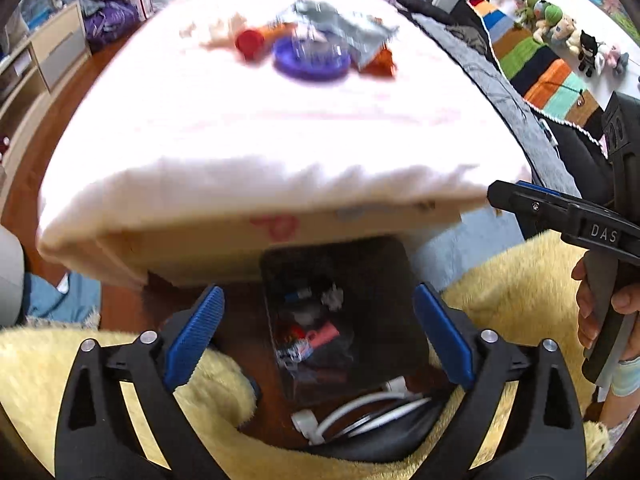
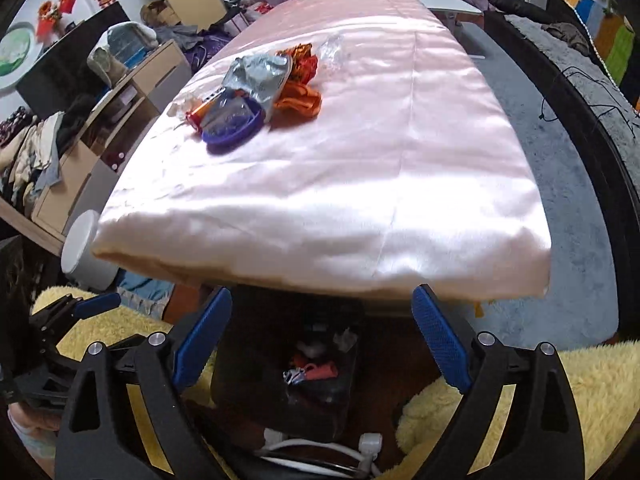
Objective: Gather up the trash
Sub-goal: 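Move both tools back over the table toward the M&M's tube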
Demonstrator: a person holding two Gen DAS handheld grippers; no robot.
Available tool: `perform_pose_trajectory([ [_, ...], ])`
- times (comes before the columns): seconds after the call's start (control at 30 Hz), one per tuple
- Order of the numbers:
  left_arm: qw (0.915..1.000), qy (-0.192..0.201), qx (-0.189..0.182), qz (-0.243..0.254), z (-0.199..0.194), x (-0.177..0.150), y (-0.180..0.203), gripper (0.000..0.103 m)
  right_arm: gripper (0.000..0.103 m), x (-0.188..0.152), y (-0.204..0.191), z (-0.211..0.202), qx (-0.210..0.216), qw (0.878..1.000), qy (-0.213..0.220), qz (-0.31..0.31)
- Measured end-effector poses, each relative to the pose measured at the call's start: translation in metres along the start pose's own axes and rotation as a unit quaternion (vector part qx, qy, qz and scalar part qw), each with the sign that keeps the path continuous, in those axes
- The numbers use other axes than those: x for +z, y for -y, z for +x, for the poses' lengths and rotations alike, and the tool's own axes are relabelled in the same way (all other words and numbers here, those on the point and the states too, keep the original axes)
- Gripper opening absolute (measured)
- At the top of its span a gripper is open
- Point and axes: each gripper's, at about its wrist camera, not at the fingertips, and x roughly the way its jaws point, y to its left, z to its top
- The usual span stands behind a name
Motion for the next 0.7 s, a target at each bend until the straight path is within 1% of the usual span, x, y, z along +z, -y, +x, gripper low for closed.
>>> perform_pose_trajectory([
  [0.2, 0.9994, 0.025, 0.02, -0.016, -0.007, 0.038, -0.017, 0.092, 0.092, 0.035, -0.001, 0.0, 0.0, 1.0, 0.018, -0.01],
  [0.33, 0.999, 0.033, 0.029, -0.01, -0.007, 0.065, -0.023, 0.092, 0.092, 0.06, -0.002, 0.006, 0.005, 1.0, 0.024, -0.016],
  [0.47, 0.9985, 0.04, 0.036, 0.003, -0.001, 0.09, -0.026, 0.092, 0.092, 0.087, -0.01, 0.011, 0.011, 0.999, 0.038, -0.02],
  [0.6, 0.9984, 0.044, 0.037, 0.002, 0.009, 0.114, -0.035, 0.092, 0.092, 0.115, -0.019, 0.02, 0.021, 0.998, 0.051, -0.031],
  [0.7, 0.9981, 0.047, 0.039, -0.003, 0.016, 0.131, -0.043, 0.092, 0.088, 0.131, -0.023, 0.032, 0.026, 0.998, 0.051, -0.031],
])
